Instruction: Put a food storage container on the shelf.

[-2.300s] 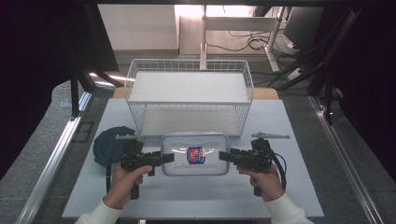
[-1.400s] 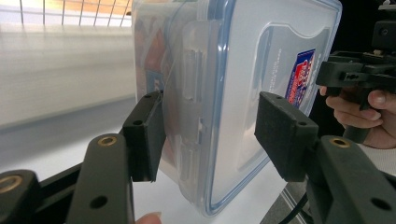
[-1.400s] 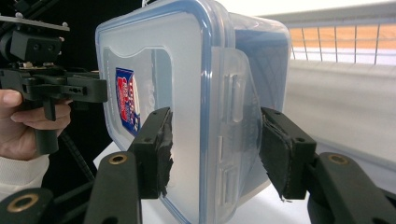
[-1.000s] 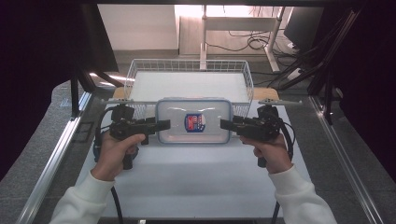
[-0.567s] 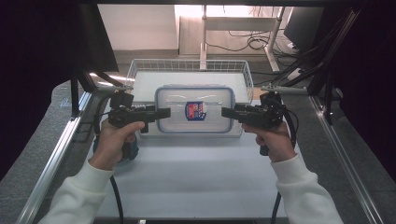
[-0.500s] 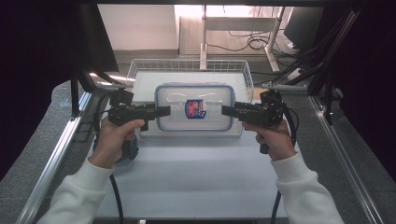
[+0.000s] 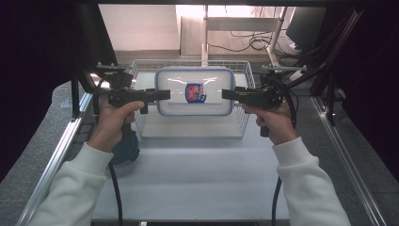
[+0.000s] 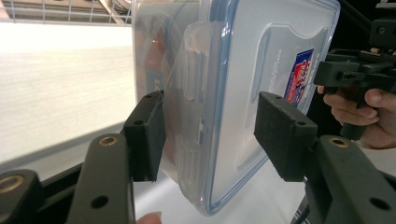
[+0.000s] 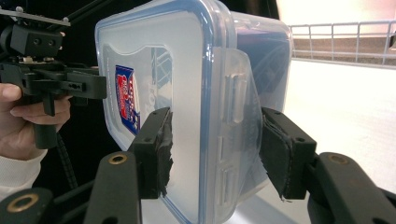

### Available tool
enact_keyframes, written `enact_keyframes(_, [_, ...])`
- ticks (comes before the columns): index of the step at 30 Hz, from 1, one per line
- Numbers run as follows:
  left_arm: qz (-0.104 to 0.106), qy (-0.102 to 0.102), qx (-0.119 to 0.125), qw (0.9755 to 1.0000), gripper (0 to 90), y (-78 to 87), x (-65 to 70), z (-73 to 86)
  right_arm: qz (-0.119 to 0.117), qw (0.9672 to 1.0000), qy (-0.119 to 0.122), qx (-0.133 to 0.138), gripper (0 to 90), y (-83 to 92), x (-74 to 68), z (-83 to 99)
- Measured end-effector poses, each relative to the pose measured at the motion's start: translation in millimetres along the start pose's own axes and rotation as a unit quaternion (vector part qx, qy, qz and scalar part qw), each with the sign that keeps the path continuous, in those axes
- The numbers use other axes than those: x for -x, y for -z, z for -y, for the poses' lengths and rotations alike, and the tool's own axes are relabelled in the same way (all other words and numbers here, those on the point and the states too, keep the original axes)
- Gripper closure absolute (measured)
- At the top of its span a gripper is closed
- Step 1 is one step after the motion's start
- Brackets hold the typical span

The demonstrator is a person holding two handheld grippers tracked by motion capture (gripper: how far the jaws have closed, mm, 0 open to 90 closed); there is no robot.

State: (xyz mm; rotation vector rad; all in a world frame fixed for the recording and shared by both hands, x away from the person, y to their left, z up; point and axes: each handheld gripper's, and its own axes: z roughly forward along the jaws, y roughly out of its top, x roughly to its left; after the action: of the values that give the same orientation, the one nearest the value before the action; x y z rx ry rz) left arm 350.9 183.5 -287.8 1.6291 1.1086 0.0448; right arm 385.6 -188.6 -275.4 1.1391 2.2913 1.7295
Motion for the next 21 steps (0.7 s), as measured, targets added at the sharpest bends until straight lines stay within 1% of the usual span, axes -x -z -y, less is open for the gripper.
enact_keyframes(5, [0.002, 0.001, -0.001, 1.0000, 44.4, -2.8, -4.5, -6.5, 0.001, 1.0000, -0.001, -0.002, 46.4, -3.6, 4.1, -6.6])
enact_keyframes(11, [0.002, 0.005, -0.002, 1.0000, 44.4, -8.8, -11.2, -18.1, 0.003, 1.0000, -0.002, -0.003, 46.4, -9.1, 12.4, -17.2])
enact_keyframes(12, [0.002, 0.005, -0.002, 1.0000, 44.4, -8.8, -11.2, -18.1, 0.002, 1.0000, -0.004, -0.004, 46.4, -10.0, 13.6, -18.6])
enact_keyframes(17, [0.005, 0.008, -0.006, 0.9999, 44.4, -14.9, -20.8, -27.9, 0.004, 0.9999, -0.009, -0.006, 46.4, -15.3, 19.2, -25.4])
enact_keyframes(19, [0.007, 0.011, -0.008, 0.9999, 44.4, -18.3, -24.7, -30.0, 0.005, 0.9999, -0.010, -0.008, 46.4, -18.0, 22.9, -27.8])
enact_keyframes(21, [0.008, 0.016, -0.012, 0.9998, 44.4, -22.9, -29.8, -32.9, 0.006, 0.9998, -0.017, -0.013, 46.4, -21.0, 27.0, -29.6])
